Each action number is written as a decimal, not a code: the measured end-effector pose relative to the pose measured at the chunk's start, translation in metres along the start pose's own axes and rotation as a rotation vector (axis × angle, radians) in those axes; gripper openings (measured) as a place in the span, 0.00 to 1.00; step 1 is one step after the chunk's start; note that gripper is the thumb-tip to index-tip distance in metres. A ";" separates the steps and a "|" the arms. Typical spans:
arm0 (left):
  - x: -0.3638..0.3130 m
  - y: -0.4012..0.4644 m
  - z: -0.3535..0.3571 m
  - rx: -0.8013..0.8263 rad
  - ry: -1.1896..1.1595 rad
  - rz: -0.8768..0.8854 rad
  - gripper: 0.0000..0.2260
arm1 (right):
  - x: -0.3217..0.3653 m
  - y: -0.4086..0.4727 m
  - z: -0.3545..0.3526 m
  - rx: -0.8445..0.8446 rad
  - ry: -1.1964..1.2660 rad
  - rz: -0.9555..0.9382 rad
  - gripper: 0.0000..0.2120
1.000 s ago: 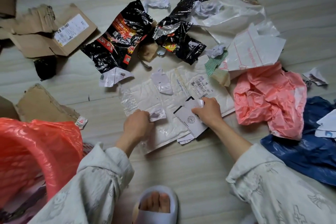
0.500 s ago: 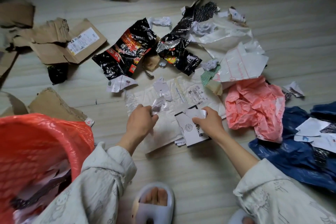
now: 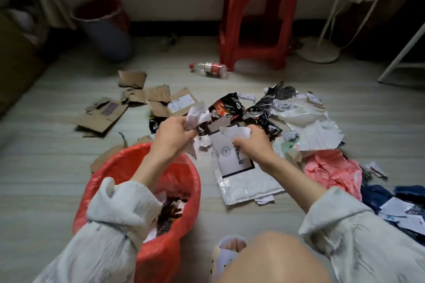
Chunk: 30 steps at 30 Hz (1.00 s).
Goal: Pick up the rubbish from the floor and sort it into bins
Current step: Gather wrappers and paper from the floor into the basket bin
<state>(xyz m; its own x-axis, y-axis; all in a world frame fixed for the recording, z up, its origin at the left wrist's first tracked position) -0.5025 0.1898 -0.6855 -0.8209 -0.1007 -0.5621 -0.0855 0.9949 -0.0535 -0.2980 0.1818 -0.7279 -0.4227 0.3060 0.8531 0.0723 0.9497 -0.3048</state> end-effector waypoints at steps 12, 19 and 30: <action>0.183 -0.094 -0.012 0.158 -0.001 -0.435 0.10 | 0.086 -0.041 0.163 0.329 -0.449 -0.168 0.14; 0.200 -0.093 0.016 0.251 -0.008 -0.552 0.28 | 0.069 -0.049 0.192 0.544 -0.554 -0.217 0.33; 0.148 -0.070 -0.018 0.068 -0.060 -0.286 0.21 | 0.067 -0.054 0.144 0.550 -0.420 -0.088 0.24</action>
<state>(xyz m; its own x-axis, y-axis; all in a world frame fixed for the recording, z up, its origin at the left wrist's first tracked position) -0.6281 0.1055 -0.7500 -0.7337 -0.3789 -0.5641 -0.2693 0.9243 -0.2706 -0.4609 0.1411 -0.7150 -0.7276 0.0727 0.6821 -0.3992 0.7638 -0.5072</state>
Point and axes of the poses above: each hand's wrist, its own y-axis towards the middle knuckle, its own z-axis out of the palm, x = y × z, the point moved 7 cm from there along y, towards the middle knuckle
